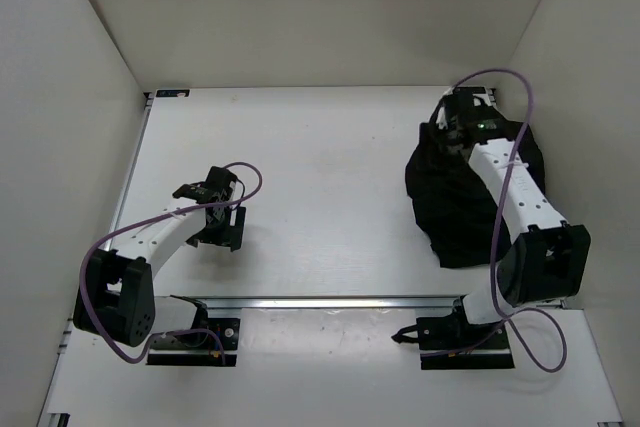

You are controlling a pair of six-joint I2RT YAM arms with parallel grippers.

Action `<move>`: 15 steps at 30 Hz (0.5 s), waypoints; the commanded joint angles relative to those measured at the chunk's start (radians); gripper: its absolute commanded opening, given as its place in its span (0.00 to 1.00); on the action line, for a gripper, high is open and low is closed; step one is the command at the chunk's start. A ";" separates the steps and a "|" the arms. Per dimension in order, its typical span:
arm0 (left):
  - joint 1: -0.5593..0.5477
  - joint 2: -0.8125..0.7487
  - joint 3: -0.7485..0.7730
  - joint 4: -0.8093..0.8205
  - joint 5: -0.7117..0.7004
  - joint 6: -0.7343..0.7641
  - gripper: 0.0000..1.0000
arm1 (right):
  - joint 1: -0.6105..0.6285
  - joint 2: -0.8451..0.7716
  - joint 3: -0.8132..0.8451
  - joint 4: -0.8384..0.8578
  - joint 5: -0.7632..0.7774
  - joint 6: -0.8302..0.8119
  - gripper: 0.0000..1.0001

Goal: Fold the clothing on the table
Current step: Move the skirt to the center of the board

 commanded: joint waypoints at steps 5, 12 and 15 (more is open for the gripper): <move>-0.007 -0.008 0.001 0.019 0.012 0.008 0.98 | -0.183 -0.119 -0.290 0.189 0.174 -0.101 0.82; -0.019 -0.008 0.005 0.018 0.021 0.011 0.99 | -0.202 0.150 -0.320 0.163 0.122 -0.062 0.99; 0.002 -0.013 0.004 0.012 0.025 0.013 0.99 | -0.147 0.201 -0.272 0.126 -0.002 -0.046 0.67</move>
